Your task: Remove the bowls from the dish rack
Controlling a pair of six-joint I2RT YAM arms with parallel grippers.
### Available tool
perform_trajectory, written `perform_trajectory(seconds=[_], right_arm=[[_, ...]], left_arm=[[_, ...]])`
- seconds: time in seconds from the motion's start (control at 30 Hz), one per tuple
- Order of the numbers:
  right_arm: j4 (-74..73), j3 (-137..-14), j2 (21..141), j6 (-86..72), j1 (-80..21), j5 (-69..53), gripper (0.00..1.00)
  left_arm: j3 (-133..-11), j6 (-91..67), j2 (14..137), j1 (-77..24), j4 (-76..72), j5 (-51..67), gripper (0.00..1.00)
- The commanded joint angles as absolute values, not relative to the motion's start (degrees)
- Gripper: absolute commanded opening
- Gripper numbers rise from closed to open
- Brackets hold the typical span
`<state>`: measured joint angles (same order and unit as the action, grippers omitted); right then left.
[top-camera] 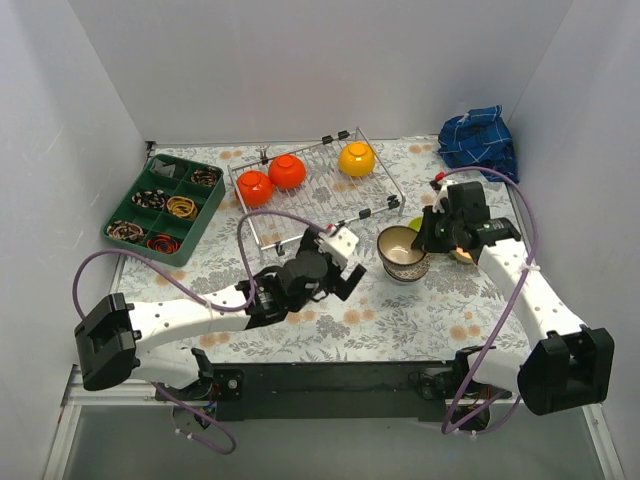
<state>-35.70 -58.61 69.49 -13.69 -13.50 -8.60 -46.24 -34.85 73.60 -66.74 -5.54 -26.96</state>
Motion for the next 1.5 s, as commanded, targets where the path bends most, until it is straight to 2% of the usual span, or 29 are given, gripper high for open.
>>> perform_trajectory(seconds=[0.0,0.23,0.53,0.63,0.67,0.77,0.9,0.97,1.13,1.23,1.27,1.37,1.47], right_arm=[[-20.3,-50.7,63.3,-14.4,-13.1,-6.5,0.01],[-9.4,-41.0,60.0,-14.9,-12.2,-4.4,0.01],[-2.7,-36.4,61.3,-14.7,-11.3,-2.6,0.01],[-2.6,-35.5,62.1,-14.2,-11.1,-3.0,0.12],[-2.6,-35.4,62.1,-14.1,-11.1,-3.2,0.2],[-2.8,-35.3,61.4,-14.1,-11.1,-4.1,0.33],[-6.1,-37.9,60.3,-13.9,-11.1,-4.2,0.44],[-8.4,-38.7,59.5,-13.9,-11.1,-4.0,0.46],[-12.7,-39.7,58.1,-14.0,-11.1,-1.7,0.44],[-14.1,-38.9,56.8,-14.7,-11.0,-0.3,0.34],[-14.2,-38.2,56.4,-14.9,-11.1,-0.3,0.24],[-14.6,-36.7,56.2,-15.5,-11.0,-0.2,0.1],[-14.5,-36.0,56.3,-16.2,-10.9,-0.2,0.04]], left_arm=[[-50.0,-53.3,70.8,-59.3,3.3,-18.7,0.98],[-51.8,-62.8,70.8,-55.9,6.1,-16.3,0.98],[-52.0,-65.8,69.6,-55.0,8.8,-17.6,0.98],[-51.8,-66.6,69.5,-54.8,9.2,-17.6,0.98],[-51.7,-66.8,69.4,-54.9,9.3,-17.4,0.98],[-51.8,-67.3,69.4,-54.9,9.4,-17.5,0.98],[-52.5,-67.3,69.8,-54.8,9.7,-18.5,0.98],[-52.8,-66.8,70.0,-54.8,9.6,-18.6,0.98],[-53.6,-66.2,70.8,-54.6,9.7,-18.8,0.98],[-54.2,-66.1,70.9,-54.3,10.0,-18.8,0.98],[-54.4,-66.0,71.0,-54.3,10.1,-18.9,0.98],[-54.7,-65.8,71.1,-54.0,10.3,-18.9,0.98],[-55.0,-65.7,71.0,-53.8,10.5,-18.8,0.98]])
